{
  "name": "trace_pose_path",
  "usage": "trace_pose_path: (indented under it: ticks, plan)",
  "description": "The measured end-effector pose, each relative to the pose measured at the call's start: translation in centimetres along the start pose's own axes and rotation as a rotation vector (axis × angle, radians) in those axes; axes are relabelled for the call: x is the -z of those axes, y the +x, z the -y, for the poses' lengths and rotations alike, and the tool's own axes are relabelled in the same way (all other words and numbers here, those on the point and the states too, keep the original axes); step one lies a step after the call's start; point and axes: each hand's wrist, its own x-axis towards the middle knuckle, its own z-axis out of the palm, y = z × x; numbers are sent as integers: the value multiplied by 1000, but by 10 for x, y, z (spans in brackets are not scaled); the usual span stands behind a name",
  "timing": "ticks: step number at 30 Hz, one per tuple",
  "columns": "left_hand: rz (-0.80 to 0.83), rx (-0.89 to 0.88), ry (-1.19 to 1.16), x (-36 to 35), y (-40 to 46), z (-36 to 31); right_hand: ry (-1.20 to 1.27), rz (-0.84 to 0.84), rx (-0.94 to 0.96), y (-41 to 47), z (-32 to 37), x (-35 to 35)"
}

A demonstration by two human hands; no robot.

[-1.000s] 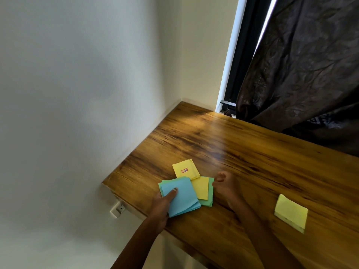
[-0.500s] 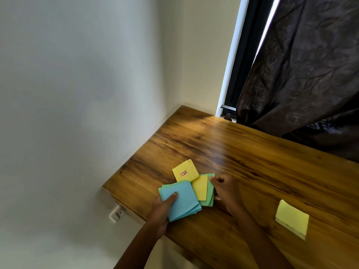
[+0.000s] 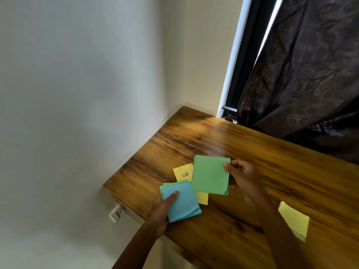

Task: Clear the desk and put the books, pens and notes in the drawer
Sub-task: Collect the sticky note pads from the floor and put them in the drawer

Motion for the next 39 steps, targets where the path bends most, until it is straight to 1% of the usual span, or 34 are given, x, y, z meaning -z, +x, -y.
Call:
trace_pose_path:
  ticks: [1,4,5,7,9,12,14,17,18,19,20,22,23,24,26,29,31,34,35,37,39]
  plan:
    - [11,-1,-12,-1,-2,-2,42,51,-28,-4,-1,-4]
    - [31,-4,-18,-4,-4,-3,27,160,-46,-14,-8,-20]
    - [57,-3,-27,-6,-5,-4,12,185,-43,-17,-11,-26]
    - [162,13,-67,-11,-7,-6,-37,216,-33,-21,-16,-35]
    - [253,46,-130,-15,-8,-11,-126,190,-5,-22,-22,-41]
    - [300,114,-202,-19,-8,-17,-276,133,74,-19,-29,-43]
    - [283,81,-120,-22,-9,-17,-364,102,122,-17,-32,-43]
    - [175,-22,18,-25,-12,-14,-440,35,196,-17,-38,-43]
    - [151,-40,26,-26,-13,-13,-424,24,191,-17,-41,-43]
    - [145,-54,26,-27,-14,-12,-366,39,146,-17,-42,-43]
    - [143,-66,27,-28,-16,-12,-266,88,59,-19,-42,-42]
    - [142,-87,34,-31,-19,-12,-26,250,-147,-25,-41,-40]
    - [138,-101,39,-32,-21,-11,53,320,-218,-27,-44,-38]
    - [133,-118,49,-33,-22,-10,97,366,-251,-29,-47,-38]
    - [107,-162,101,-35,-26,-8,115,377,-241,-33,-55,-39]
    - [38,-258,206,-36,-34,-3,166,328,-220,-37,-62,-42]
    - [-43,-342,269,-32,-36,4,209,305,-221,-39,-64,-42]
    - [-263,-549,381,-11,-37,18,233,254,-228,-39,-72,-41]
    - [-346,-610,376,-2,-38,22,239,241,-231,-39,-75,-41]
    - [-515,-665,315,16,-41,31,252,231,-238,-39,-81,-40]
    - [-690,-642,248,36,-41,43,294,227,-253,-39,-85,-39]
